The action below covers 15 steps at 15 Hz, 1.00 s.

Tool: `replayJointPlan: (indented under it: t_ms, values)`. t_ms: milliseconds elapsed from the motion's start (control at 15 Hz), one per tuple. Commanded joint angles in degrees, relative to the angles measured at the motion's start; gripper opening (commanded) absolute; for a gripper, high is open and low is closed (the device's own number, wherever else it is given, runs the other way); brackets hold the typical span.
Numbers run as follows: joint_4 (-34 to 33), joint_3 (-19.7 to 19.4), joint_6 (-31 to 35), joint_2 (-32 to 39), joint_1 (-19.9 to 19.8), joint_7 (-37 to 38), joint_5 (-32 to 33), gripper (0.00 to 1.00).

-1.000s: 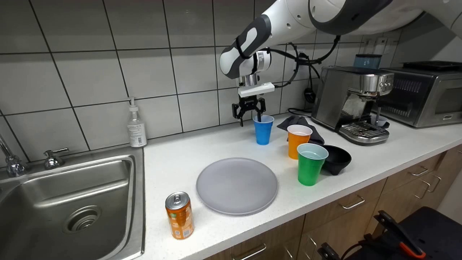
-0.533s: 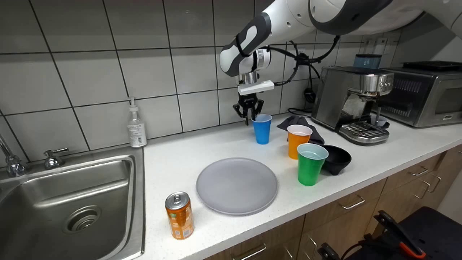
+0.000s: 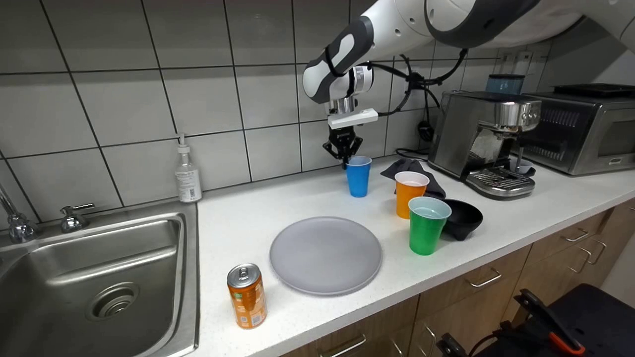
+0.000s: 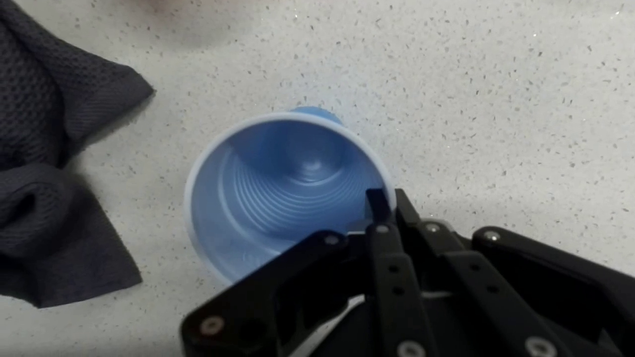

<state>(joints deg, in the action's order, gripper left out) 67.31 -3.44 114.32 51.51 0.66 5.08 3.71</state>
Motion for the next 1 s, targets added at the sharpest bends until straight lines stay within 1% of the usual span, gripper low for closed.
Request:
replayJointPlan:
  t_ms: [0,267,533,933]
  values:
    - [0.32,0.2,-1.02,-1.17,-0.04,0.79,-0.34,0.01]
    - [2.81,0.3,0.11,-3.7,0.85,1.27,-0.09,0.01]
    - [6.58,0.51,1.05,-7.08,2.82,1.79,0.48,0.01]
    - [14.9,1.3,2.09,-13.22,6.28,3.2,0.89,0.01]
